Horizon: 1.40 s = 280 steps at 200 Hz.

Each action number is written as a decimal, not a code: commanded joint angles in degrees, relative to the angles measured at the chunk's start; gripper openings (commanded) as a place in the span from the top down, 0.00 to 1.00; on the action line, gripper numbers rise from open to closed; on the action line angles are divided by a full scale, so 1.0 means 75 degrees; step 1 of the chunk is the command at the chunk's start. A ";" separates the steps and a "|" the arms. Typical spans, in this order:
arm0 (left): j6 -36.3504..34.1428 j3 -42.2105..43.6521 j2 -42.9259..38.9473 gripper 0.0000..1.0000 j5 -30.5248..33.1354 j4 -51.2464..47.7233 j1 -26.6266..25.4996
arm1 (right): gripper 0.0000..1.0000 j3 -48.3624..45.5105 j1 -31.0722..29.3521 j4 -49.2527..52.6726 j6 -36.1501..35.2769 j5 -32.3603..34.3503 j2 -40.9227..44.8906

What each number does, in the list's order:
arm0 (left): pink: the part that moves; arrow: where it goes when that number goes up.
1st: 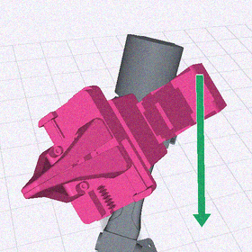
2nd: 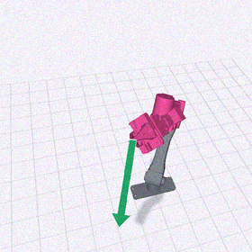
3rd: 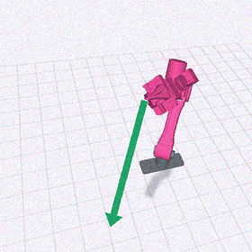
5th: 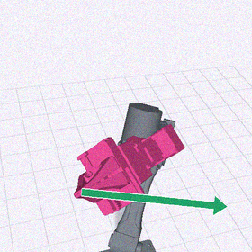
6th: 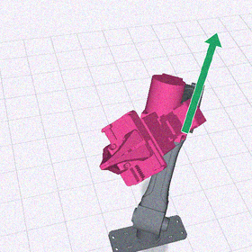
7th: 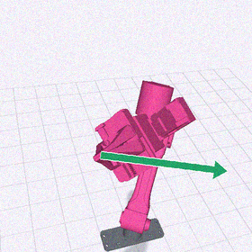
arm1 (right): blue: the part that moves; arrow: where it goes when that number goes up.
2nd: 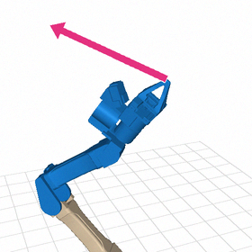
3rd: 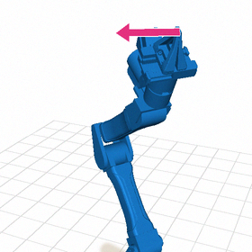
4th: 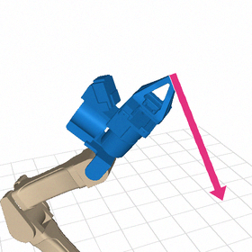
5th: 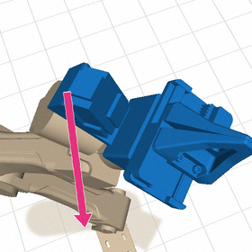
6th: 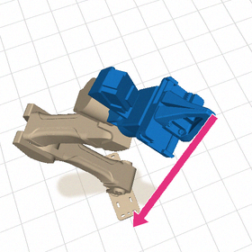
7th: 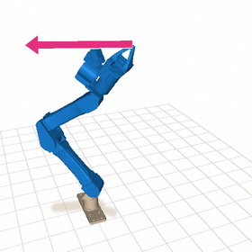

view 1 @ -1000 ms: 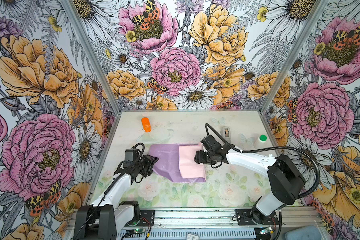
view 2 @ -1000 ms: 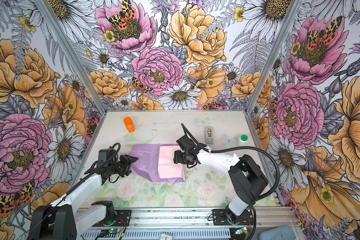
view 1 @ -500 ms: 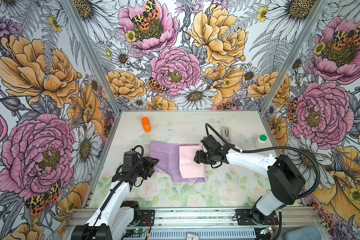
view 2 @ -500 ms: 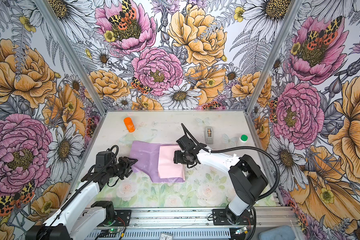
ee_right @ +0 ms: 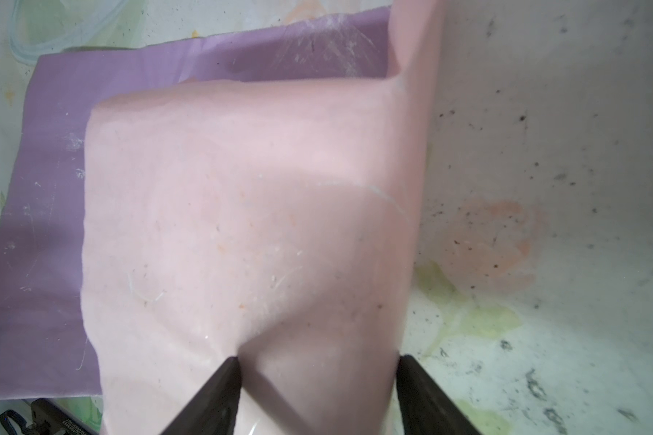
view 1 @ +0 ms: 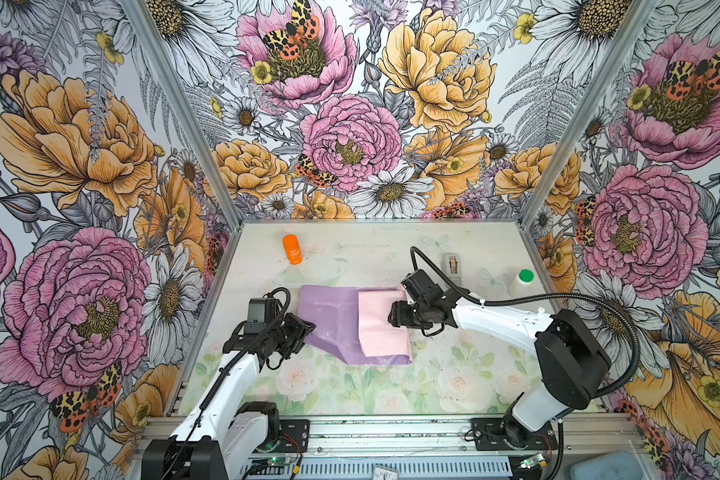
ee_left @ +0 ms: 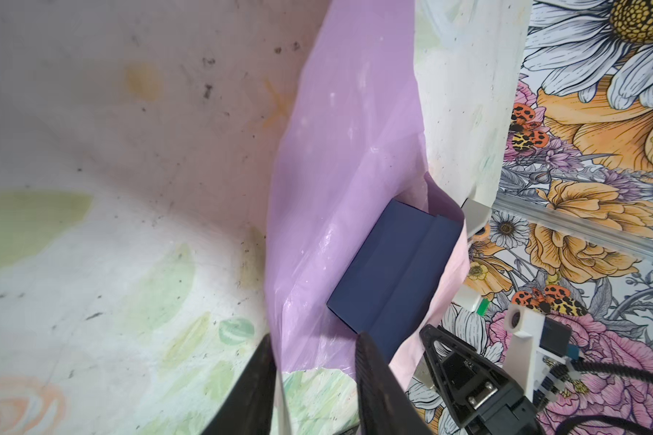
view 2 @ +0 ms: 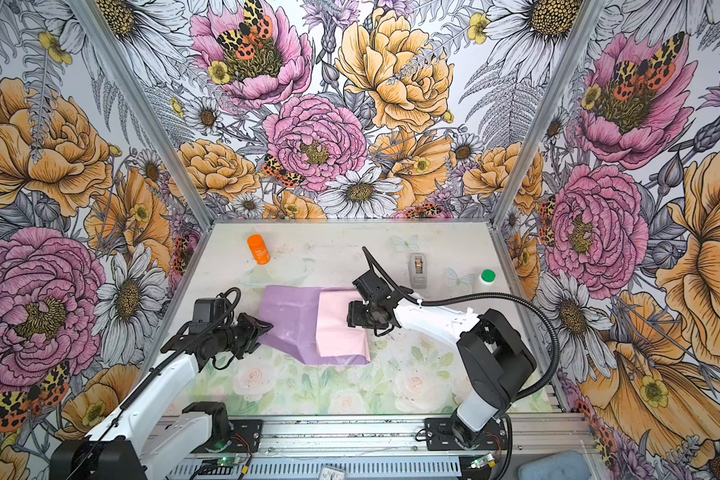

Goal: Wrap the gift box in paper
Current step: 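Grasp and lift the lilac paper edge with the left gripper toward the box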

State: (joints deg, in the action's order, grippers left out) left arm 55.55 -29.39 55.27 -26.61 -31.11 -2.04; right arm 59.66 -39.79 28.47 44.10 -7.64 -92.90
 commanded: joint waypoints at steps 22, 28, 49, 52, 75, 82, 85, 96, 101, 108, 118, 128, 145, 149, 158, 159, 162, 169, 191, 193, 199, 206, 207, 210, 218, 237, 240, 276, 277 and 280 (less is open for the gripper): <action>-0.0757 -0.0242 0.0500 0.75 0.0314 -0.0347 -0.0054 | 0.33 -0.0184 -0.0015 0.0238 0.0062 0.0219 0.0092; -0.0782 -0.0253 0.0554 0.78 0.0292 -0.0357 -0.0056 | 0.33 -0.0183 -0.0015 0.0236 0.0059 0.0222 0.0098; -0.0904 -0.0340 0.0566 0.89 0.0278 -0.0374 -0.0113 | 0.33 -0.0197 -0.0016 0.0236 0.0071 0.0236 0.0061; -0.0931 -0.0363 0.0556 0.90 0.0298 -0.0376 -0.0139 | 0.33 -0.0188 -0.0015 0.0235 0.0070 0.0228 0.0053; -0.1287 -0.0613 0.0438 0.96 0.0292 -0.0375 -0.0367 | 0.34 -0.0165 -0.0016 0.0204 0.0043 0.0157 -0.0052; -0.1454 -0.0731 0.0408 0.97 0.0261 -0.0366 -0.0450 | 0.34 -0.0183 -0.0015 0.0172 0.0047 0.0148 -0.0079; -0.1540 -0.0782 0.0392 0.98 0.0266 -0.0371 -0.0499 | 0.34 -0.0185 -0.0015 0.0166 0.0047 0.0141 -0.0081; -0.1825 -0.0984 0.0366 0.99 0.0222 -0.0363 -0.0673 | 0.34 -0.0180 -0.0015 0.0133 0.0060 0.0119 -0.0100; -0.1951 -0.1070 0.0366 1.00 0.0192 -0.0363 -0.0775 | 0.34 -0.0185 -0.0015 0.0111 0.0063 0.0107 -0.0096; -0.2104 -0.1197 0.0390 1.00 0.0179 -0.0368 -0.0955 | 0.35 -0.0185 -0.0003 0.0067 0.0064 0.0067 -0.0095; -0.2332 -0.1357 0.0464 1.00 0.0126 -0.0342 -0.1288 | 0.35 -0.0182 -0.0003 -0.0032 0.0058 -0.0044 -0.0097; -0.2624 -0.1560 0.0576 1.00 0.0131 -0.0330 -0.1699 | 0.36 -0.0208 -0.0004 -0.0129 0.0072 -0.0123 -0.0103; -0.3013 -0.1888 0.0883 1.00 0.0095 -0.0328 -0.2369 | 0.37 -0.0254 -0.0003 -0.0175 0.0139 -0.0142 -0.0092; -0.3106 -0.1990 0.0969 1.00 0.0074 -0.0331 -0.2493 | 0.37 -0.0258 0.0007 -0.0175 0.0149 -0.0139 -0.0085; -0.3317 -0.2165 0.1159 1.00 -0.0041 -0.0335 -0.2750 | 0.37 -0.0307 0.0031 -0.0175 0.0197 -0.0119 -0.0067; -0.3346 -0.2188 0.1178 1.00 -0.0045 -0.0331 -0.2774 | 0.37 -0.0310 0.0037 -0.0175 0.0200 -0.0119 -0.0062; -0.3413 -0.2243 0.1249 1.00 -0.0084 -0.0339 -0.2859 | 0.38 -0.0338 0.0043 -0.0175 0.0218 -0.0115 -0.0059; -0.3577 -0.2371 0.1402 1.00 -0.0200 -0.0349 -0.3042 | 0.38 -0.0360 0.0072 -0.0182 0.0242 -0.0095 -0.0046; -0.4001 -0.2695 0.1831 1.00 -0.0560 -0.0341 -0.3524 | 0.39 -0.0433 0.0114 -0.0266 0.0239 -0.0153 -0.0028; -0.4038 -0.2713 0.1878 1.00 -0.0576 -0.0349 -0.3571 | 0.39 -0.0443 0.0114 -0.0283 0.0247 -0.0162 -0.0030; -0.4108 -0.2780 0.1998 1.00 -0.0631 -0.0347 -0.3675 | 0.39 -0.0452 0.0114 -0.0321 0.0254 -0.0194 -0.0023; -0.4147 -0.2839 0.2151 1.00 -0.0722 -0.0347 -0.3790 | 0.39 -0.0477 0.0114 -0.0376 0.0262 -0.0200 -0.0017; -0.4154 -0.2841 0.2166 1.00 -0.0720 -0.0344 -0.3804 | 0.39 -0.0477 0.0114 -0.0381 0.0261 -0.0200 -0.0020; -0.4174 -0.2861 0.2230 1.00 -0.0741 -0.0349 -0.3860 | 0.39 -0.0485 0.0114 -0.0401 0.0270 -0.0206 -0.0023; -0.4221 -0.2898 0.2399 1.00 -0.0774 -0.0346 -0.3989 | 0.39 -0.0514 0.0126 -0.0458 0.0289 -0.0212 0.0004; -0.4338 -0.3021 0.2782 1.00 -0.0921 -0.0343 -0.4275 | 0.39 -0.0624 0.0137 -0.0666 0.0351 -0.0255 0.0070; -0.4351 -0.3046 0.2858 1.00 -0.0926 -0.0345 -0.4313 | 0.39 -0.0644 0.0137 -0.0711 0.0376 -0.0258 0.0085; -0.4355 -0.3279 0.3412 1.00 -0.0862 -0.0360 -0.4420 | 0.39 -0.0821 0.0193 -0.1028 0.0469 -0.0318 0.0306; -0.4352 -0.3278 0.3424 1.00 -0.0849 -0.0362 -0.4417 | 0.39 -0.0825 0.0195 -0.1035 0.0476 -0.0318 0.0311; -0.4332 -0.3287 0.3468 1.00 -0.0807 -0.0370 -0.4415 | 0.39 -0.0848 0.0196 -0.1057 0.0476 -0.0317 0.0342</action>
State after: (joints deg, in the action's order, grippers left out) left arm 24.60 -51.88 79.59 -32.08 -34.11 -35.16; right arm 55.42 -38.89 21.02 46.81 -11.03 -91.83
